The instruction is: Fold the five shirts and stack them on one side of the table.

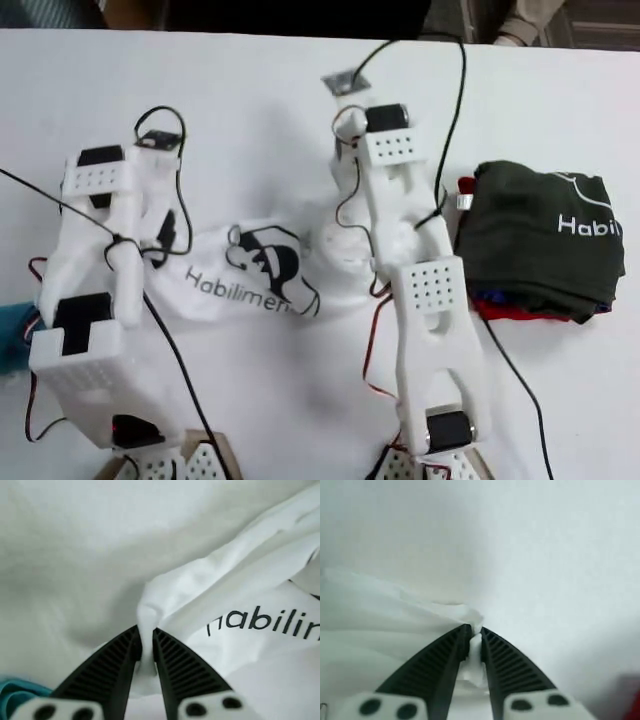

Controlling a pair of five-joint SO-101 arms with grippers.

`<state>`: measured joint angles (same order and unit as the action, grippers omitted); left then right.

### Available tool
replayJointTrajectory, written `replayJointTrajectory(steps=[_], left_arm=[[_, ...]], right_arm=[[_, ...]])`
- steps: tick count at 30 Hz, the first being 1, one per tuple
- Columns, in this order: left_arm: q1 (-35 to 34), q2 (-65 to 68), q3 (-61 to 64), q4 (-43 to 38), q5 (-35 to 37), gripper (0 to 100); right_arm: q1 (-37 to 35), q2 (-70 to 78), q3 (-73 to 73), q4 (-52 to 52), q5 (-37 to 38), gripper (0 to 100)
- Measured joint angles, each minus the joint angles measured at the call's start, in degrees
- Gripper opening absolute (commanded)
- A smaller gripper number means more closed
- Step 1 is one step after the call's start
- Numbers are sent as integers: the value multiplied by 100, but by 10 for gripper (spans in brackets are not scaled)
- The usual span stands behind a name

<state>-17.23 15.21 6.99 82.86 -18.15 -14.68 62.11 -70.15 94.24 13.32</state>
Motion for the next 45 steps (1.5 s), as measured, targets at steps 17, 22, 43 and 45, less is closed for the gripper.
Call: replayJointTrajectory(steps=[17, 22, 43, 45], left_arm=[[0, 18, -1837, 1600, 9, 27], [0, 26, -1741, 1644, -255, 28], [-211, 26, -642, 1222, -747, 28], [-220, 26, -642, 1204, -747, 28]], right_arm=[[-466, -1820, -149, 369, 334, 21], [-791, -3059, 1732, 369, 35, 22], [-686, -6699, 9793, -3270, 756, 138], [-466, -7024, 9776, -3270, 897, 198]])
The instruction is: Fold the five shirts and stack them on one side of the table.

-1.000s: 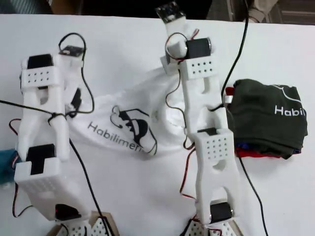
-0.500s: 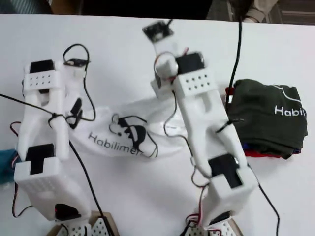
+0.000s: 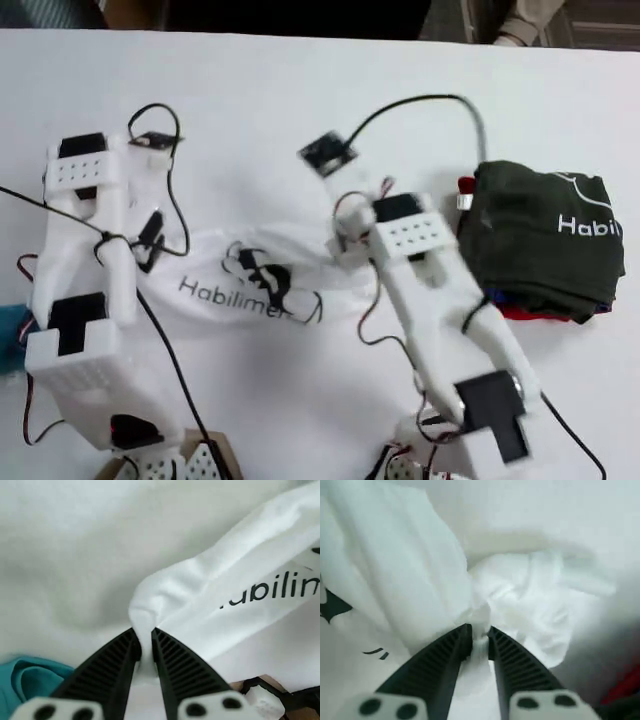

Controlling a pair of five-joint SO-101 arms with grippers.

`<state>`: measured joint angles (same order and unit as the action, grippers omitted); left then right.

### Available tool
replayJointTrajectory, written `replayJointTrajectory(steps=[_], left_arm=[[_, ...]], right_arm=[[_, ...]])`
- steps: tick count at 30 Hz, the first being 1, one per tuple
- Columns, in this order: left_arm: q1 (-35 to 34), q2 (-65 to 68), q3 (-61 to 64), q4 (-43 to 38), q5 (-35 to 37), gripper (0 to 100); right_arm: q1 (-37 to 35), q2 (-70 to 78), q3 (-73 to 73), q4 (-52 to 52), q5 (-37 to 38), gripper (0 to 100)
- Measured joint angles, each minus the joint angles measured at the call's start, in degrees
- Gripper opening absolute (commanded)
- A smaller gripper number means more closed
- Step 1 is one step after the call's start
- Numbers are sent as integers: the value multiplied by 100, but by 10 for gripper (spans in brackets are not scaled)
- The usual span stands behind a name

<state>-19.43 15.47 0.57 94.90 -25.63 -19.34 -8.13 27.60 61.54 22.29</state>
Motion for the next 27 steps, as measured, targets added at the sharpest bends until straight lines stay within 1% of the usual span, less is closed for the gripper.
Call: replayJointTrajectory(steps=[2, 5, 8, 11, 14, 17, 22, 25, 27], left_arm=[[9, 0, 0, -18, 0, 28], [9, 0, 0, -18, 0, 28], [9, 0, 0, -18, 0, 28], [9, 0, 18, -18, 0, 28], [9, 0, 26, -18, 0, 28], [9, 0, 35, -18, 0, 28], [9, 0, 35, -18, 0, 28], [-26, 0, 35, -18, 0, 28], [-132, 0, 35, -114, 0, 28]], right_arm=[[246, -193, -44, -9, 44, 220], [475, -237, -53, -185, -176, 197], [448, -149, -62, -466, -334, 185], [413, 290, -62, -774, -369, 184], [167, 791, -62, -835, -369, 184], [-123, 1081, -62, -607, -273, 184], [-545, 1064, -79, 44, -79, 184], [-703, 774, -79, 396, 141, 184], [-730, 607, 44, 431, 290, 184]])
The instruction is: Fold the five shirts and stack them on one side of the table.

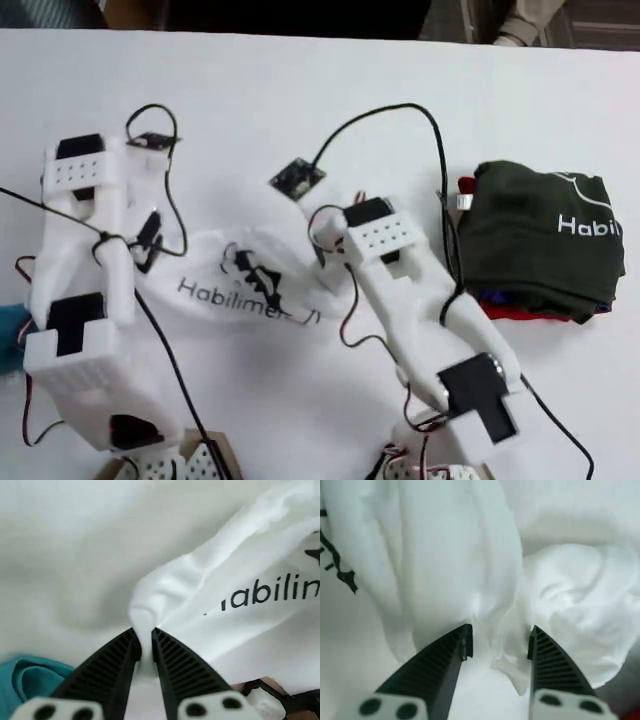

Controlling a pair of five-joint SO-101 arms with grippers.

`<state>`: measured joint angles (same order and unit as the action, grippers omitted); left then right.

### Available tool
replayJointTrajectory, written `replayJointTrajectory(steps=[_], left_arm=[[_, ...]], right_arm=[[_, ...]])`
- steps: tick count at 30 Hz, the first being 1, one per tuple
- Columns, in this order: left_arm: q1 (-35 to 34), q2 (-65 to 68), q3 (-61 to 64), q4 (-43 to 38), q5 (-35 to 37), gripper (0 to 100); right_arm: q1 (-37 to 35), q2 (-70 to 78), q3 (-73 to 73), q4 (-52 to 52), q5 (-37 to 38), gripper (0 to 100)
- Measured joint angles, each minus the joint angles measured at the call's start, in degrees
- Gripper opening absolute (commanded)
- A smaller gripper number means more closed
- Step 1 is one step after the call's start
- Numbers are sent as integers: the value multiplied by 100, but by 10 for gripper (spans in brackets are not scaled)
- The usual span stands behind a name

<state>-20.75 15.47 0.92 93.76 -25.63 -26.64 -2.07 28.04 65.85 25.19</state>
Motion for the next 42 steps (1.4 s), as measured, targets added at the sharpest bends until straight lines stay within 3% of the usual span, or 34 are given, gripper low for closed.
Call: replayJointTrajectory(steps=[6, 10, 16, 26, 32, 37, 42], left_arm=[[-246, 0, 0, -176, 0, 28], [-264, 0, 0, -185, 0, 28], [-264, 0, 0, -211, 0, 28], [-264, 0, 0, -387, 0, 28], [-264, 0, -273, -615, 0, 28], [-264, 18, -273, -633, 0, 28], [-264, 352, -273, -633, 0, 28]], right_arm=[[-9, -9, 536, -598, 141, 170], [0, 193, 536, -809, 141, 12], [176, 149, 88, -598, 158, 22], [703, -185, -2444, -308, 167, 21], [703, 941, -3675, -387, 167, 22], [782, 2242, -3754, -325, 167, 22], [853, 2365, -3895, 9, 167, 26]])
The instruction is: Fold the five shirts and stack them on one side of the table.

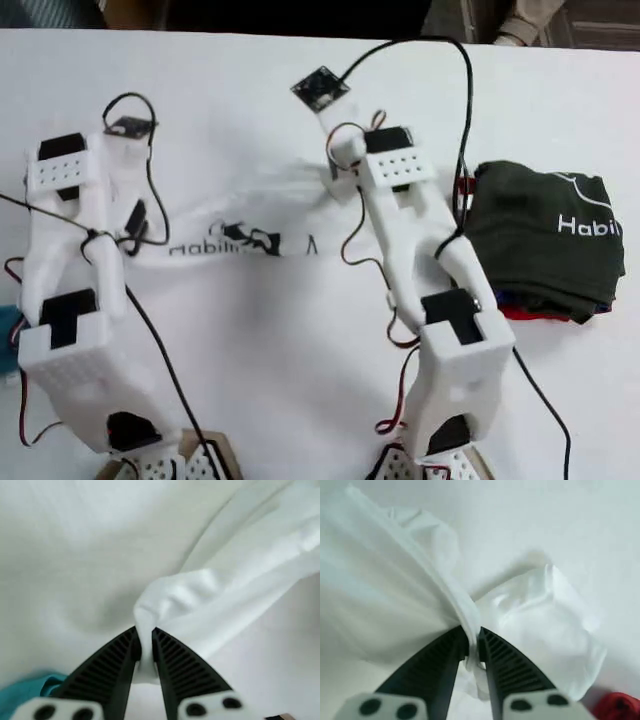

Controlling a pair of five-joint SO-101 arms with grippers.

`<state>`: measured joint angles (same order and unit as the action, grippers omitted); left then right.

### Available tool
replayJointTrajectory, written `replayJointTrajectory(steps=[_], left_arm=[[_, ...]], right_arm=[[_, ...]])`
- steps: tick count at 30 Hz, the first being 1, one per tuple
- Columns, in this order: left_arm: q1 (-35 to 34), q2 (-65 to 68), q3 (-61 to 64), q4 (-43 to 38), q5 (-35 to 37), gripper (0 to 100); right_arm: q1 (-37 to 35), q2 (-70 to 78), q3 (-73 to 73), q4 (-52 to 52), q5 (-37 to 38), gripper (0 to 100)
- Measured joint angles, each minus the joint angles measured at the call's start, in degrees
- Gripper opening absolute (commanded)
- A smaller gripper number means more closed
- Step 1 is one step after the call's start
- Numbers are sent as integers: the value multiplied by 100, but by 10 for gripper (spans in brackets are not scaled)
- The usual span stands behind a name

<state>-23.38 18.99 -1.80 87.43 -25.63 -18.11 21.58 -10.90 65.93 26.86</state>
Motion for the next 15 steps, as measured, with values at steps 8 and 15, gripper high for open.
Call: replayJointTrajectory(steps=[8, 15], left_arm=[[0, 607, 0, -9, 0, 28], [0, 615, 0, -9, 0, 28]], right_arm=[[-70, -1248, -79, 985, 0, 181], [-44, -1468, -79, 1037, 0, 180]])
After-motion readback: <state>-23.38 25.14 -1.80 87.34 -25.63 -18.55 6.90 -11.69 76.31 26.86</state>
